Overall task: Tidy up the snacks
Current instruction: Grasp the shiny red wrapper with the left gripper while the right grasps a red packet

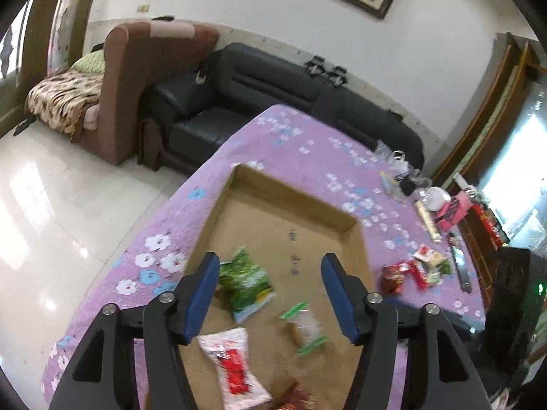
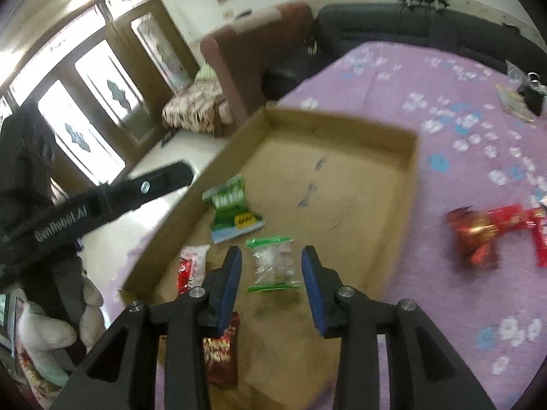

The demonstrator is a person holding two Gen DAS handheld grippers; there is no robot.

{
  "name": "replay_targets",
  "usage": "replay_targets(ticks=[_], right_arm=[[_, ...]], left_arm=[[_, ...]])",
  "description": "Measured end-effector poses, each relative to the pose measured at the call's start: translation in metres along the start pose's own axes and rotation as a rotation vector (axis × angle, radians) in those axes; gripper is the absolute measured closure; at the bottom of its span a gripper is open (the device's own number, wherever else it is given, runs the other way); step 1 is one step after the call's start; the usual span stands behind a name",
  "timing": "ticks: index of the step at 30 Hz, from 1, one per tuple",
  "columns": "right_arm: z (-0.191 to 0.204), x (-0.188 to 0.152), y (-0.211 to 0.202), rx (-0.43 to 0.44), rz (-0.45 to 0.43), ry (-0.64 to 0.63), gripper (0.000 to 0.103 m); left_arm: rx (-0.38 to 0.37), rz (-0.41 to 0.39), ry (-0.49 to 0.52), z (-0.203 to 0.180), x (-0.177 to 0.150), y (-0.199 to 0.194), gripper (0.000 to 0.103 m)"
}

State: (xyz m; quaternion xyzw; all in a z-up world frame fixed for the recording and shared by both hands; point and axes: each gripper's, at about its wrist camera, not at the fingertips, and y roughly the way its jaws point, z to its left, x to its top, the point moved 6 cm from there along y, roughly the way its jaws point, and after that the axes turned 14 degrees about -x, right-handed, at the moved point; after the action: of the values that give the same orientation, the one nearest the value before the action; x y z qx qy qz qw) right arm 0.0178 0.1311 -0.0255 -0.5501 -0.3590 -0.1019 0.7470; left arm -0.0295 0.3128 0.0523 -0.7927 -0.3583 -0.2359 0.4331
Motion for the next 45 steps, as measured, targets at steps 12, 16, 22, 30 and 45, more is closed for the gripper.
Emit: replay_targets(ticks=[12,16,22,30,45], right_arm=[[-0.179,-0.001,-0.019,-0.257,-0.020,0.223,0.056],[-0.201,0.006,0.000,-0.248,0.004,0.296,0.056],[-0.204,0.038,0.045,-0.338,0.024,0.236,0.056],[-0.203,0.006,0.049,-0.400,0.131,0.084,0.096],[-0.255,-0.055,-0.047,-0.206,0.023,0.335,0.074]], left_arm=[[-0.133,0.061,0.145,-0.097,-0.013,0.027,0.025],[-0.151,0.099,0.184,-0.119,-0.021,0.042,0.025],[-0.158,0.138,0.186,-0.131,-0.027,0.062,0.025],[-0.184,0.183,0.204,-0.147,-0.032,0.083,0.025],[0.034,0.444,0.318,-0.174,-0.066,0.207,0.025]])
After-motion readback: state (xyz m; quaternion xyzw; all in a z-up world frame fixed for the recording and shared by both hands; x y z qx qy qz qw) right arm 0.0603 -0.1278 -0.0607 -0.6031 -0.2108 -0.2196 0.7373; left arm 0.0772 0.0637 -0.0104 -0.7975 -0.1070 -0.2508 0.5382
